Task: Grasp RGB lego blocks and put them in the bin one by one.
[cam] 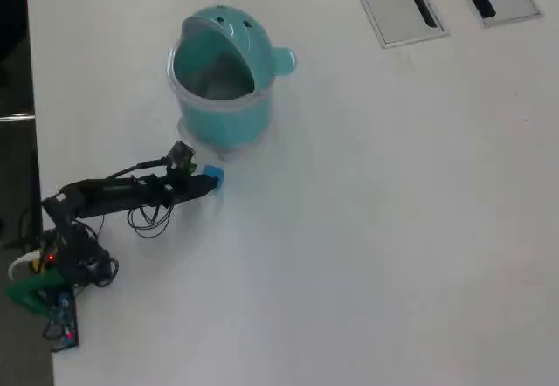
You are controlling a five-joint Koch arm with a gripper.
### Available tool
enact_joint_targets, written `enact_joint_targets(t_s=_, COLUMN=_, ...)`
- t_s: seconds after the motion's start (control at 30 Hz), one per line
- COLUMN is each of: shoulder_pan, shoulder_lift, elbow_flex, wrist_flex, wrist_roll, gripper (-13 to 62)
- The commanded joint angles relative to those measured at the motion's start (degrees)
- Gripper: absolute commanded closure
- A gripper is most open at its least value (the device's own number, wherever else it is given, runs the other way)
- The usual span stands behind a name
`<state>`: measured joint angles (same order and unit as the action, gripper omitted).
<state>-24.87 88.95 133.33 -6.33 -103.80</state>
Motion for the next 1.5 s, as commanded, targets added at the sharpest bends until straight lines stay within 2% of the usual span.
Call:
enact_joint_targets(t_s=0.0, shoulder_pan=0.8, shoulder_lift=-0.6, elbow_flex=-5.1, wrist_flex=-1.3, wrist_roll=-0.2, gripper=17.8)
enact_joint_targets(t_s=0.47, shoulder_pan=1.7, shoulder_lift=-6.9, elbow_flex=-9.8, wrist_flex=-1.4, wrist_roll=-2.4, gripper=17.3)
enact_joint_targets(t_s=1.1, shoulder_pan=5.0, shoulder_lift=10.1, elbow_flex=-4.0, wrist_flex=9.0, wrist_roll=-8.1, gripper=17.0)
enact_joint_targets(t_s=1.47, shoulder_pan=8.5, shoulder_lift=10.4, elbow_flex=-0.5, wrist_flex=10.5, wrist_roll=-8.1, gripper=17.1)
